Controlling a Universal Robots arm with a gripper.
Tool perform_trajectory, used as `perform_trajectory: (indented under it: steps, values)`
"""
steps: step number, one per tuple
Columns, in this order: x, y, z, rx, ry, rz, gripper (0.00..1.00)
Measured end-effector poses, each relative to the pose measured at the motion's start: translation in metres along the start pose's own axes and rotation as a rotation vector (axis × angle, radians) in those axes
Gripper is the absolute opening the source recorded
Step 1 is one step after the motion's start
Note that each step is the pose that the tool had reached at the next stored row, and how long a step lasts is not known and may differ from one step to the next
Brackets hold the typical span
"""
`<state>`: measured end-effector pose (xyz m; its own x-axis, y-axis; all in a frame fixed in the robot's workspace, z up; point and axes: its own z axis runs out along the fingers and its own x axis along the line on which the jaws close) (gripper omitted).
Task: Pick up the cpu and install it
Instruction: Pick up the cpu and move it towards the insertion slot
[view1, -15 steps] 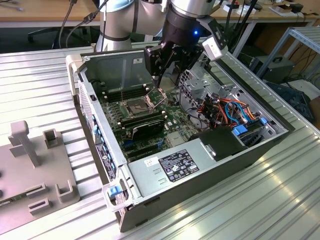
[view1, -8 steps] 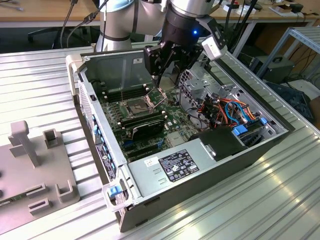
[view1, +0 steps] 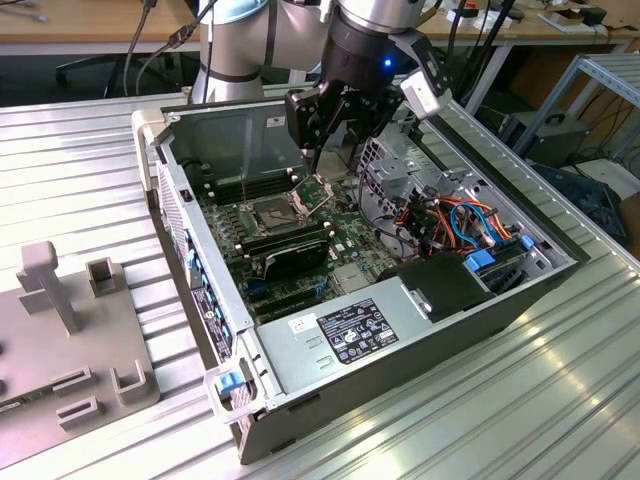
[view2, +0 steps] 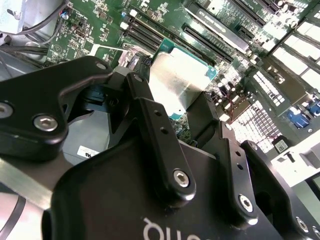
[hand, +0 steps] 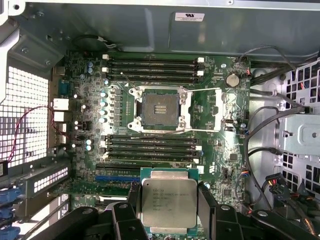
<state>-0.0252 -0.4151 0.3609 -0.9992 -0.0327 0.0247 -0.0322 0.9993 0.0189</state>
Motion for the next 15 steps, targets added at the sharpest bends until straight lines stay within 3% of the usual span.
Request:
perform_trajectory:
  steps: [8,15]
  values:
    - [0.0043,0.0046,0.0015,0.0,0.0,0.0,0.55]
    - [0.0056,0.0239,0.0092,-0.0001,-0.0001,0.001,0.55]
